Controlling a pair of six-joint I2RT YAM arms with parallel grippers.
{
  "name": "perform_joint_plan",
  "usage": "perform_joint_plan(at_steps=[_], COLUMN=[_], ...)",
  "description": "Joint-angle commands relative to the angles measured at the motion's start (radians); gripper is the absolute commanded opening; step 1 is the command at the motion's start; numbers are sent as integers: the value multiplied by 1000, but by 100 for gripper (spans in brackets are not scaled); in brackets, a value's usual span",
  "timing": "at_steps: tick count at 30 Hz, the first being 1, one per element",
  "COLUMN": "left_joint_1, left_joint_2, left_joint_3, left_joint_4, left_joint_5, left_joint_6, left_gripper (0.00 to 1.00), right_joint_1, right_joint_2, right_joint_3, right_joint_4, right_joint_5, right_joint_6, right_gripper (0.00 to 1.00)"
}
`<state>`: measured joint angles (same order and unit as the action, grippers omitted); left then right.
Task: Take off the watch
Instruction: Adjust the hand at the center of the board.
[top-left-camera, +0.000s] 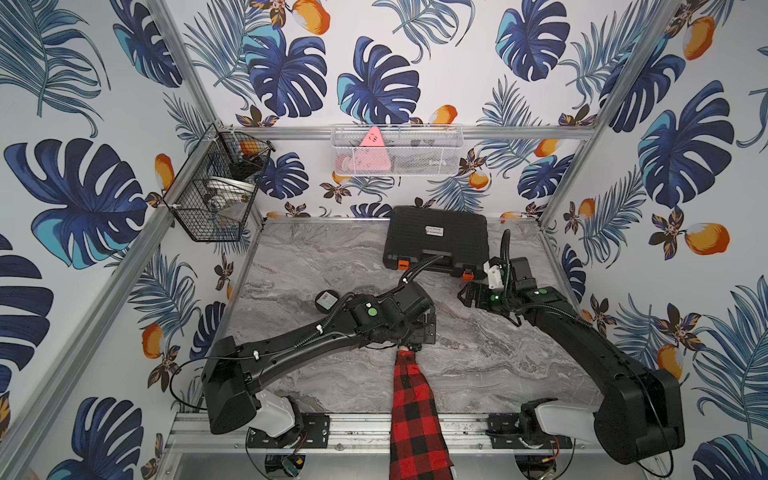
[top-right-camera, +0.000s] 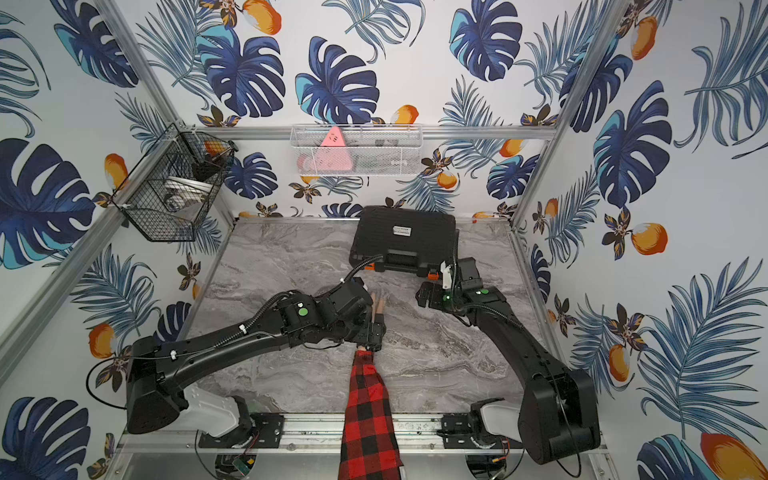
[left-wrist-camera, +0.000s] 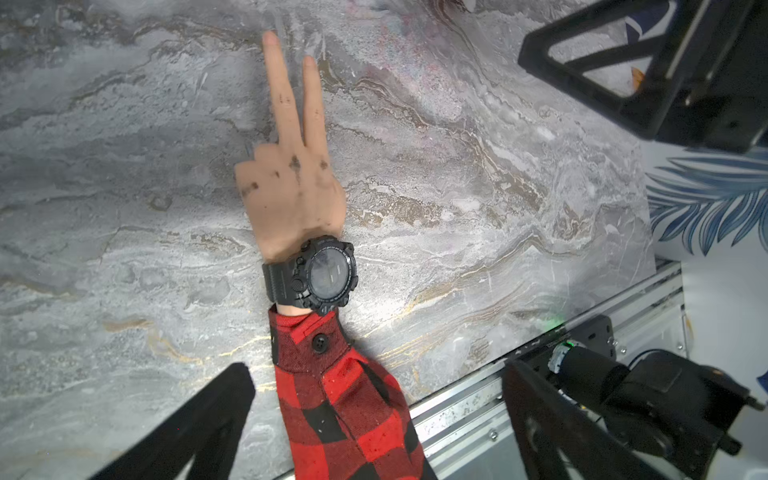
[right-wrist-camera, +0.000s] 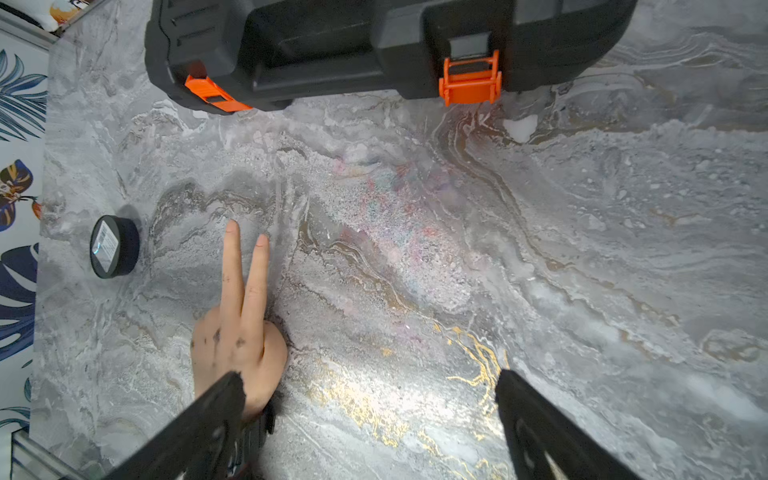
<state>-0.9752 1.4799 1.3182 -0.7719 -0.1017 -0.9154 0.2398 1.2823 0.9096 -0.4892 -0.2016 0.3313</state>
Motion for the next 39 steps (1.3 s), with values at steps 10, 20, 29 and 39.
perform_joint_plan(at_steps=[10, 20, 29, 39], left_joint_1=[-89, -157, -126, -94], left_joint_2=[96, 184, 288, 381], left_joint_3=[22, -103, -85, -94], left_joint_4=[-167, -59, 7, 57], left_joint_5=[-107, -128, -114, -75], left_joint_6=[-169, -142, -88, -88], left_gripper=[99, 99, 98, 94], right_joint_1=[0, 0, 0, 0], right_joint_2=[-18, -21, -28, -9], right_joint_3=[6, -6, -9, -6], right_joint_4=[-10, 10, 8, 8], right_joint_5=[1, -12, -7, -1], right_joint_6=[0, 3, 2, -1], right_gripper=[97, 97, 97, 98])
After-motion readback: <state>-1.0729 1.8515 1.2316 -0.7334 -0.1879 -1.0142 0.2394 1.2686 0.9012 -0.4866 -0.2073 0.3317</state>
